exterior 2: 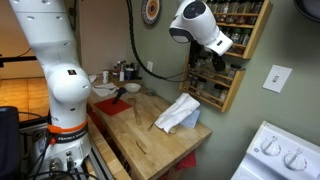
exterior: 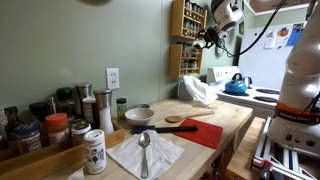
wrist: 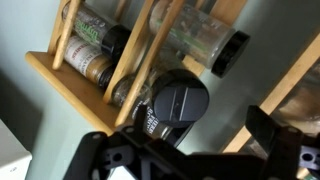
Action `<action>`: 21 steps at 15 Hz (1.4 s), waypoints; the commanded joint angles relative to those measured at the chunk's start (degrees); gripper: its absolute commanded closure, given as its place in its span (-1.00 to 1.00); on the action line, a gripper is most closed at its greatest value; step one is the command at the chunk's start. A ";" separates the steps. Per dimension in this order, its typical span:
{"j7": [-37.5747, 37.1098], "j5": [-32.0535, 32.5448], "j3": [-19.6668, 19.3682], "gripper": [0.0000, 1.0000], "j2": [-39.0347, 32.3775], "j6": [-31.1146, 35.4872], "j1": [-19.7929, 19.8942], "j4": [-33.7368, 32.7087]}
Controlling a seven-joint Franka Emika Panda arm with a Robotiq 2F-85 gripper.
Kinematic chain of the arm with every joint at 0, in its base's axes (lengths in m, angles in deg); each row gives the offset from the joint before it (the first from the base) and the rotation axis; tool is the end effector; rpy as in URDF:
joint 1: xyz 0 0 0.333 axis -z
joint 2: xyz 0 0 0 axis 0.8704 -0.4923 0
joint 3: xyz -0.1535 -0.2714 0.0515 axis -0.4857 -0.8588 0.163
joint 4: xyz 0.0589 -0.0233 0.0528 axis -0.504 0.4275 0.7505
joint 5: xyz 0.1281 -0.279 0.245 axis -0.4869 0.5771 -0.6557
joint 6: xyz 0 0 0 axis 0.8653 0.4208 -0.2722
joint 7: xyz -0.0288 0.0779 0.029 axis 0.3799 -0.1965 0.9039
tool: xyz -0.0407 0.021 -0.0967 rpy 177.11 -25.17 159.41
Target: Pick up the third spice bottle on the top shelf of the bottom spice rack and move it one bottle to the right
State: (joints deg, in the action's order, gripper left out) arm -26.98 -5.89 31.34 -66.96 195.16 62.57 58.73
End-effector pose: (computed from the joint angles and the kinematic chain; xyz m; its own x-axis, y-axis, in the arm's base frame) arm 0.4591 -0.2450 0.5430 0.1496 -0.8827 0.4455 -0.4375 -0.4632 -0.7707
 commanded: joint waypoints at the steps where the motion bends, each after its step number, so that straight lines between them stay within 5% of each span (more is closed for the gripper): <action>1: 10.73 -6.32 -2.19 -1.00 1.01 -2.57 -2.09 -0.92; 9: 26.56 -15.92 -2.84 -1.00 0.11 -6.63 -2.19 -1.68; 21: 18.56 -8.42 -2.62 -1.00 -1.02 -5.59 -0.15 0.07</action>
State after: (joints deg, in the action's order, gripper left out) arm -3.89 -18.24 28.45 -68.45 190.74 61.74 57.00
